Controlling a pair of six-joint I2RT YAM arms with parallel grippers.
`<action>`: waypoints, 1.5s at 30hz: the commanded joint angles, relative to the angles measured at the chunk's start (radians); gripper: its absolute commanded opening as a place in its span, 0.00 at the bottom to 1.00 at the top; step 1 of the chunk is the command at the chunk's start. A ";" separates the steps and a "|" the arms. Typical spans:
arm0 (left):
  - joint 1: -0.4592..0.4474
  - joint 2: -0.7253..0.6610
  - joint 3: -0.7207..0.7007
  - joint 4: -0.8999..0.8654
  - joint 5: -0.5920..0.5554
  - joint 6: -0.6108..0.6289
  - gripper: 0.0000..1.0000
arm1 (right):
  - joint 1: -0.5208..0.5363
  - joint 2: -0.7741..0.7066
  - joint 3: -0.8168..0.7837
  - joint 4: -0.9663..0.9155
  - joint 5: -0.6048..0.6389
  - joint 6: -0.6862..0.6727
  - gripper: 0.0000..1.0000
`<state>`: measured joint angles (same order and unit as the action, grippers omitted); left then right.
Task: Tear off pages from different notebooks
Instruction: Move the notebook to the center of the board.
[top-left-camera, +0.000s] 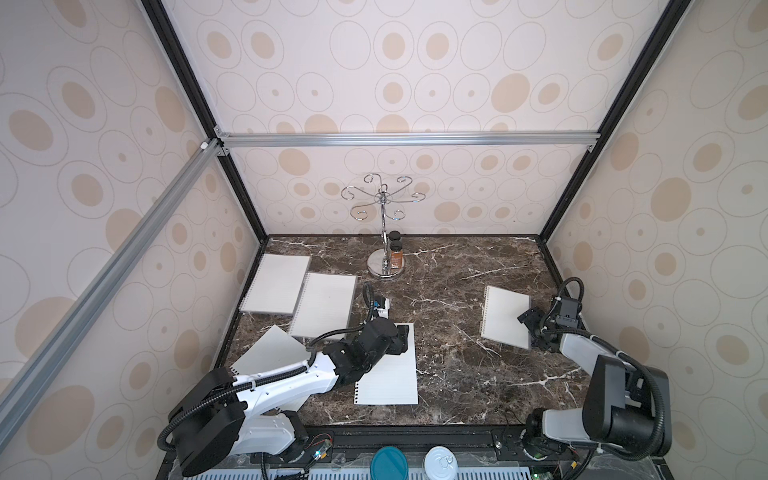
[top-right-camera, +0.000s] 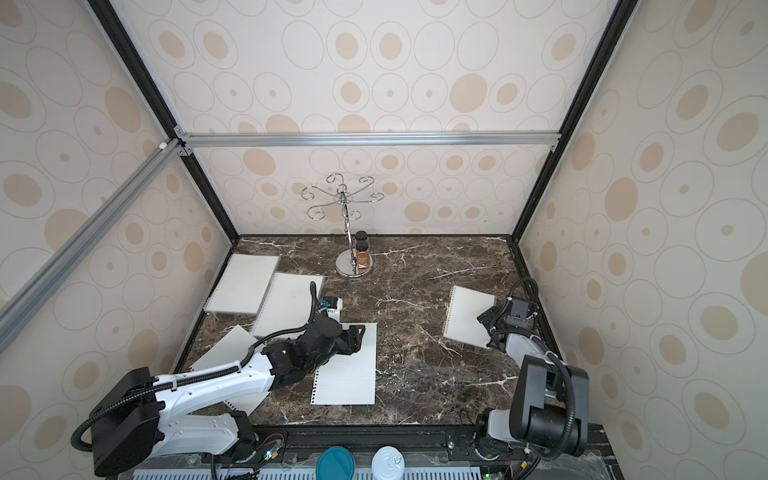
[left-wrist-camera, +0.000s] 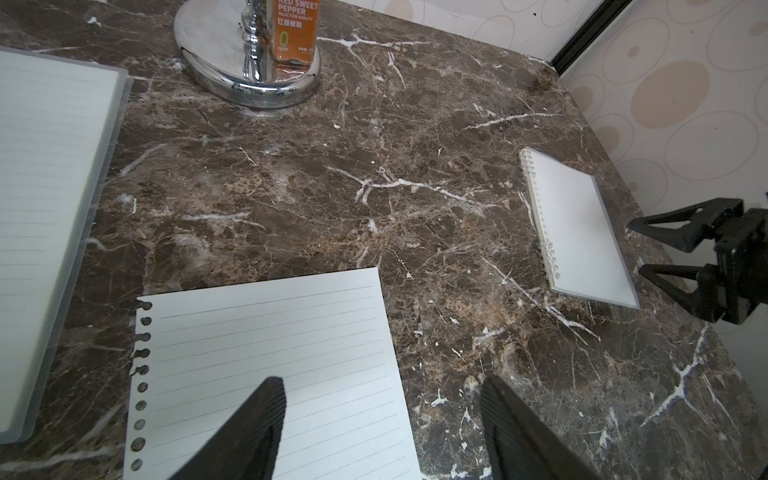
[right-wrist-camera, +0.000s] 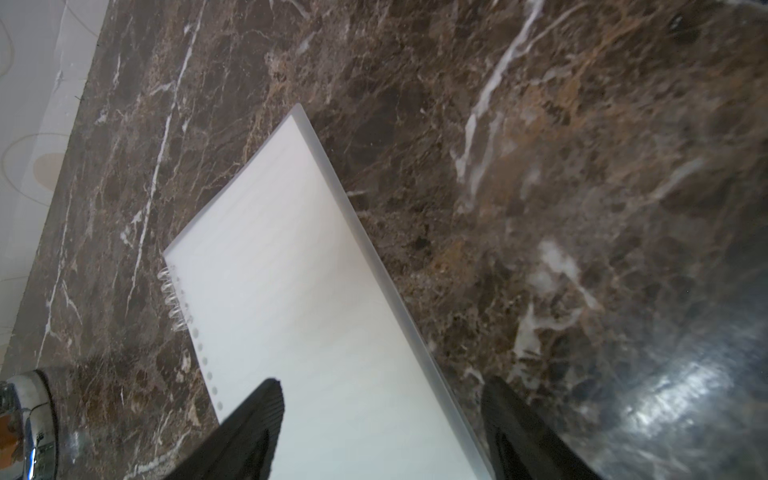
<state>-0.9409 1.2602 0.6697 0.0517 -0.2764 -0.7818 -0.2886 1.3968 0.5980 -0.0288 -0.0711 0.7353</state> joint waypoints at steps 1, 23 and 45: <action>-0.009 -0.008 0.001 0.000 -0.007 -0.016 0.75 | -0.005 0.050 0.039 0.008 0.017 0.006 0.78; -0.009 -0.036 0.006 -0.030 -0.063 0.009 0.79 | 0.250 0.311 0.287 -0.058 -0.267 -0.178 0.77; -0.007 0.406 0.479 -0.110 -0.156 0.432 0.79 | 0.374 0.176 0.211 0.076 -0.320 -0.112 0.63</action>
<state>-0.9417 1.6356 1.0966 -0.0662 -0.4355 -0.4549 0.0841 1.6146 0.8238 -0.0025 -0.3683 0.5919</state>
